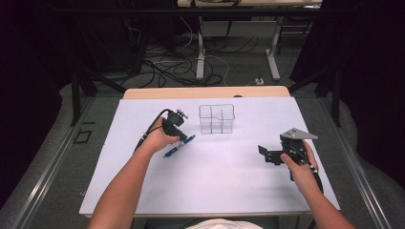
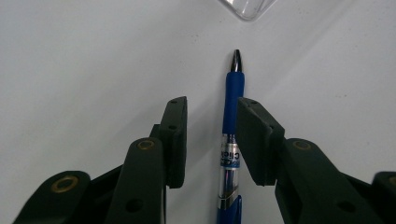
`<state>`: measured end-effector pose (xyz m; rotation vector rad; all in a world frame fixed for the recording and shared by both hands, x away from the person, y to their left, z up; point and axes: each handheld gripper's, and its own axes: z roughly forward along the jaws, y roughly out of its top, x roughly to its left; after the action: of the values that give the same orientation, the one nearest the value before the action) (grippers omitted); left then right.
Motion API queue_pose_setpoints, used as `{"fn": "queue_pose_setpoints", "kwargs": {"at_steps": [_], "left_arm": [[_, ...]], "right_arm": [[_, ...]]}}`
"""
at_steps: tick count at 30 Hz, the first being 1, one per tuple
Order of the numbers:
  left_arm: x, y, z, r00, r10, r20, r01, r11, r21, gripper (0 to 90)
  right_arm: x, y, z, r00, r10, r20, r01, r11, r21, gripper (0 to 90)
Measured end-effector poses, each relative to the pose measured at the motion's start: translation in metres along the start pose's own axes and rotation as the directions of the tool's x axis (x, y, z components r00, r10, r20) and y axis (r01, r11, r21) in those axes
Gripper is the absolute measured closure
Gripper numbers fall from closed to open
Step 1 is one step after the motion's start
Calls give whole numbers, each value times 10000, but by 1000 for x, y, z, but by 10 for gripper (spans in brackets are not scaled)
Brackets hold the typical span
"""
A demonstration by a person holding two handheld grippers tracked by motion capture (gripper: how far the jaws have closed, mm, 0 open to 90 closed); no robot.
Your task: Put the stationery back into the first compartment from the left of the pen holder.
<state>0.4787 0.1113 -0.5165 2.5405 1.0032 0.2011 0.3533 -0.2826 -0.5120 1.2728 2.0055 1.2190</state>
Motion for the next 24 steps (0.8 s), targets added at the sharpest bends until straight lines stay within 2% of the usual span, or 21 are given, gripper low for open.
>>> {"fn": "queue_pose_setpoints", "kwargs": {"at_steps": [7,8,10,21,24], "left_arm": [[-2,-1,6,9998,-69,189,64,9996,270,671],[-2,0,6,9998,55,169,-59,9996,281,675],[-4,0,8,9997,-34,231,25,9994,358,683],[-9,2,14,9995,161,279,-183,9969,770,748],[-10,3,15,9993,267,278,-290,9959,858,779]], "right_arm": [[0,0,0,9999,113,-21,-113,9999,3,0],[0,0,0,9999,114,23,-114,9999,70,0],[1,0,0,9998,176,-11,-176,9998,71,0],[0,-1,1,9999,37,-113,-35,9999,140,0],[1,-1,1,9999,126,-88,-125,9998,152,0]]}}
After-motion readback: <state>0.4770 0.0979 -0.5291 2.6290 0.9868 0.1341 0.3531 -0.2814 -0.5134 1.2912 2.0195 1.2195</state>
